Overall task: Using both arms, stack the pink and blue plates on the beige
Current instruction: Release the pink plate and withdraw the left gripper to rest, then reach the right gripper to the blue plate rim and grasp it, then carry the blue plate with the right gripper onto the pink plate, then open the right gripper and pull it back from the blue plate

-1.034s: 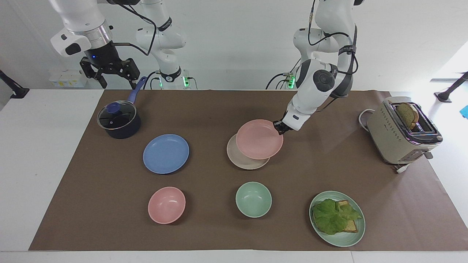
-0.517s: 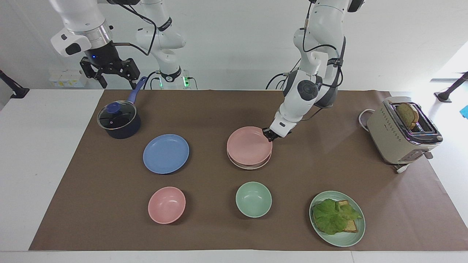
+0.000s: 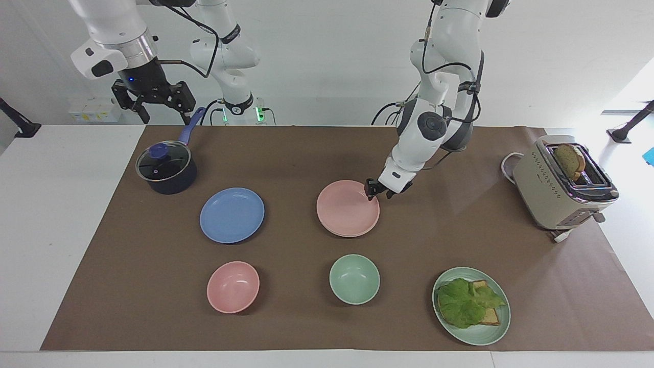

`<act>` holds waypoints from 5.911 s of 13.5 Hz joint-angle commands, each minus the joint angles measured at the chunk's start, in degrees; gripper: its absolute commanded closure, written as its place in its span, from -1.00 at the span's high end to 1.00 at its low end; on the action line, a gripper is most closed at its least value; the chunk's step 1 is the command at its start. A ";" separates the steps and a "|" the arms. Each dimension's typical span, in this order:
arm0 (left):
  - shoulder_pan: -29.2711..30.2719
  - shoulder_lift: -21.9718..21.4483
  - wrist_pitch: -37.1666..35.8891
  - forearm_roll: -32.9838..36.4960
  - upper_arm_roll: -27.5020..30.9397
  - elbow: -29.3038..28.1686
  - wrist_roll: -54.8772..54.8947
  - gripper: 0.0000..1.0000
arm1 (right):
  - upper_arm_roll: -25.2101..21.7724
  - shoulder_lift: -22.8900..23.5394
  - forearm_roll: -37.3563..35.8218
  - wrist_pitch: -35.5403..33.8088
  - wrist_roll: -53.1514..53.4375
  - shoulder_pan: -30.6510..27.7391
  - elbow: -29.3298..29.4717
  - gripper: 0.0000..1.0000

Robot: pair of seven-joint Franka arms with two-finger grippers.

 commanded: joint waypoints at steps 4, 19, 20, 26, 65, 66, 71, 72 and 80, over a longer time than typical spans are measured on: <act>9.77 -1.26 -12.38 6.56 0.85 11.53 0.78 1.00 | -0.11 -2.23 1.05 3.78 0.63 -0.63 -3.57 1.00; 22.09 -10.66 -37.81 15.47 1.72 27.73 23.20 1.00 | -0.12 6.37 1.14 43.30 -3.59 -2.48 -30.99 1.00; 22.09 -10.75 -37.81 15.47 1.72 27.64 23.20 1.00 | -0.20 8.47 1.14 47.87 -4.64 -2.48 -32.14 1.00; 22.18 -10.75 -37.81 15.47 1.72 27.64 23.11 1.00 | -0.11 14.64 6.38 54.07 -5.78 -2.57 -34.34 1.00; 15.06 -11.01 -37.81 15.38 10.95 27.55 23.20 1.00 | 2.35 16.66 16.52 56.70 24.88 25.55 -28.46 -1.00; 15.06 -11.01 -37.81 15.38 10.95 27.64 23.20 1.00 | 2.35 16.57 16.52 56.44 24.71 25.82 -28.89 -1.00; 15.06 -11.01 -37.81 15.38 10.95 27.55 23.20 1.00 | 2.52 17.27 16.52 56.79 24.01 26.35 -28.73 -1.00; 15.06 -11.01 -37.81 15.38 10.95 27.55 23.20 1.00 | 2.52 17.54 16.44 56.71 24.01 26.26 -28.64 -1.00; 15.06 -11.01 -37.81 15.38 10.95 27.55 23.20 1.00 | 2.17 15.97 15.47 55.04 24.27 25.56 -28.20 0.63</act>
